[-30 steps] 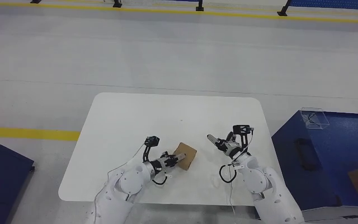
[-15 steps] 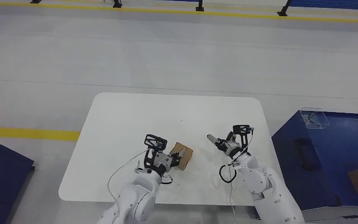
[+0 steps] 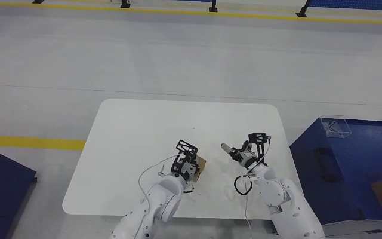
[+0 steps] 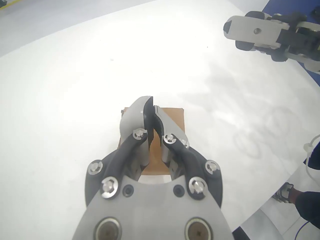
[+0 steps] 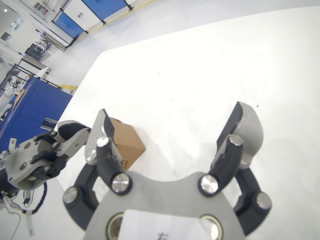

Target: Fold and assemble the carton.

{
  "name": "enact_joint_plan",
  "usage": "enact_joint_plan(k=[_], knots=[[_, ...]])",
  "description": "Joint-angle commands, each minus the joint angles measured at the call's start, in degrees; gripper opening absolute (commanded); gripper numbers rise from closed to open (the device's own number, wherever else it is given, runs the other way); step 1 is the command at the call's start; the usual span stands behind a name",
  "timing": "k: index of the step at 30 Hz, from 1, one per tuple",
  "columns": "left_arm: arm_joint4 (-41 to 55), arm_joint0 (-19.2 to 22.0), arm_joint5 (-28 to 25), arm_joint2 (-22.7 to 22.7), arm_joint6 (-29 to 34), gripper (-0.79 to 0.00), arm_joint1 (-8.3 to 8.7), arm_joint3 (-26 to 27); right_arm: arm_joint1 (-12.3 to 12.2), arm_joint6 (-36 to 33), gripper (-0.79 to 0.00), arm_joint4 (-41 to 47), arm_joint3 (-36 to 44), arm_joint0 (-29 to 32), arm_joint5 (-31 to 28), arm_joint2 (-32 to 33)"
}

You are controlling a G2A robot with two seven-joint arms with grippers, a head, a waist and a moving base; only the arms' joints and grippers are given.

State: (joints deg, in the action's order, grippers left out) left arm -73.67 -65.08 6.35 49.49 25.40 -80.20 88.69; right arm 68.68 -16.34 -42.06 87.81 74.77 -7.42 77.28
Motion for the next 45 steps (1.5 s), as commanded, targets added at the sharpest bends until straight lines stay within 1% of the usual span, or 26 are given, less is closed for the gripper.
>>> enact_joint_plan(k=[1,8,11,14,16,21,26,28,32,34,38,40,42,45], knots=[[0.1,-0.3,-0.5,0.0,0.2,-0.785,-0.04,-0.3,0.0,0.0,0.000,0.0,0.0,0.0,0.0,0.0],[1.1,0.2,-0.6,0.2,1.4,-0.785,-0.49,-2.6,0.0,0.0,0.000,0.0,0.0,0.0,0.0,0.0],[1.0,-0.7,-0.3,0.4,-0.2,-0.785,-0.58,-0.6,0.0,0.0,0.000,0.0,0.0,0.0,0.0,0.0],[0.3,-1.7,-0.4,0.8,-0.3,-0.785,-0.48,0.9,0.0,0.0,0.000,0.0,0.0,0.0,0.0,0.0],[0.2,-1.8,-0.9,0.9,0.6,-0.785,-0.48,0.9,0.0,0.0,0.000,0.0,0.0,0.0,0.0,0.0],[0.6,-0.5,-1.1,0.7,1.8,-0.785,-0.91,-1.7,0.0,0.0,0.000,0.0,0.0,0.0,0.0,0.0],[1.1,-1.5,-1.0,1.3,-0.5,-0.785,-1.01,0.7,0.0,0.0,0.000,0.0,0.0,0.0,0.0,0.0],[0.4,-2.0,-1.4,1.7,-0.2,-0.785,-0.87,0.9,0.0,0.0,0.000,0.0,0.0,0.0,0.0,0.0],[0.6,-1.3,-2.4,1.8,1.8,-0.785,-1.02,-1.6,0.0,0.0,0.000,0.0,0.0,0.0,0.0,0.0],[1.0,-0.9,-2.3,1.7,1.4,-0.785,-1.21,-2.6,0.0,0.0,0.000,0.0,0.0,0.0,0.0,0.0],[1.3,-2.1,-2.0,2.3,-1.8,-0.785,-1.26,-0.6,0.0,0.0,0.000,0.0,0.0,0.0,0.0,0.0],[0.8,-2.9,-2.2,2.7,-2.3,-0.785,-1.11,0.5,0.0,0.0,0.000,0.0,0.0,0.0,0.0,0.0],[0.3,-3.3,-2.5,2.9,-1.4,-0.785,-1.03,0.7,0.0,0.0,0.000,0.0,0.0,0.0,0.0,0.0],[0.2,-2.3,-2.2,2.8,1.3,-0.785,-1.22,-1.3,0.0,0.0,0.000,0.0,0.0,0.0,0.0,0.0]])
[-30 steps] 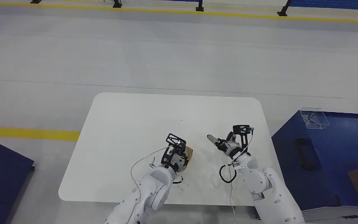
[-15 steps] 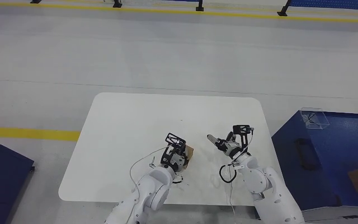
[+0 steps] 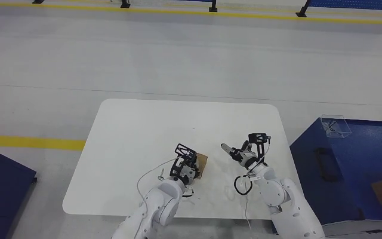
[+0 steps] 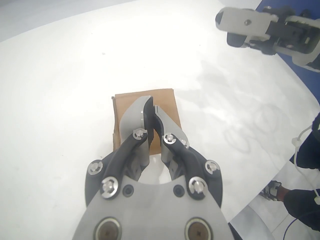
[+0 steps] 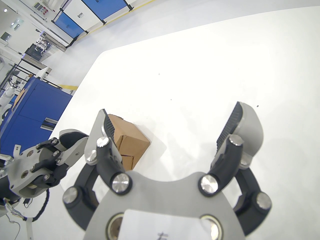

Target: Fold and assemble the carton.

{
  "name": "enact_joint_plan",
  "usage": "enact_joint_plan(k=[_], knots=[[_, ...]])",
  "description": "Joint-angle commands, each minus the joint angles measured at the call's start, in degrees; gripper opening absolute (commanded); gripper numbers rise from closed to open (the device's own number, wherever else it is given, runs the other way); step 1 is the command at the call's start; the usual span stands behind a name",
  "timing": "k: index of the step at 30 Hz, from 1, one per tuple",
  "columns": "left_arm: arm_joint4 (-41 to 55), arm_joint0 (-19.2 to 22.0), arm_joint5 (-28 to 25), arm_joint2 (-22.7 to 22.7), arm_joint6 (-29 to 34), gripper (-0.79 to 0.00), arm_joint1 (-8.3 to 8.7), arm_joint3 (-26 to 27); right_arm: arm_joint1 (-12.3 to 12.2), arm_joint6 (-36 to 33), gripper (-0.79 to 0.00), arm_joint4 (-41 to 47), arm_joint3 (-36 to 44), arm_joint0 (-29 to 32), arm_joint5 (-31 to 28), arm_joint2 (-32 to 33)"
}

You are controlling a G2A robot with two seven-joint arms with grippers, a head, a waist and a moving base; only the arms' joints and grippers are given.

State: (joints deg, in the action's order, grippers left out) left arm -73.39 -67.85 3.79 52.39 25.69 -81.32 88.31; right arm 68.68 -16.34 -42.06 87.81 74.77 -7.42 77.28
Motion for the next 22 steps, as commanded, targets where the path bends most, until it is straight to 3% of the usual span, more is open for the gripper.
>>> enact_joint_plan(k=[1,4,7,15,16,17,20,22], knots=[[0.1,0.9,0.5,-0.4,1.6,-0.785,-0.25,-1.4,0.0,0.0,0.000,0.0,0.0,0.0,0.0,0.0],[0.2,0.7,1.3,-0.7,-0.6,-0.785,-0.51,0.2,0.0,0.0,0.000,0.0,0.0,0.0,0.0,0.0],[-2.0,-2.4,2.5,0.2,-4.2,-0.785,-0.11,5.7,0.0,0.0,0.000,0.0,0.0,0.0,0.0,0.0],[-9.4,-19.8,8.2,6.6,-16.2,-0.785,2.13,24.7,0.0,0.0,0.000,0.0,0.0,0.0,0.0,0.0],[-9.4,-19.8,8.2,6.6,-16.2,-0.302,2.13,24.7,0.0,0.0,0.000,0.0,0.0,0.0,0.0,0.0],[-9.4,-19.3,8.0,6.5,-16.0,-0.785,2.11,24.5,0.0,0.0,0.000,0.0,0.0,0.0,0.0,0.0],[-9.4,-20.1,8.3,6.6,-16.3,-0.755,2.14,24.9,0.0,0.0,0.000,0.0,0.0,0.0,0.0,0.0],[-9.4,-19.8,8.2,6.6,-16.2,-0.623,2.13,24.7,0.0,0.0,-0.001,0.0,0.0,0.0,0.0,0.0]])
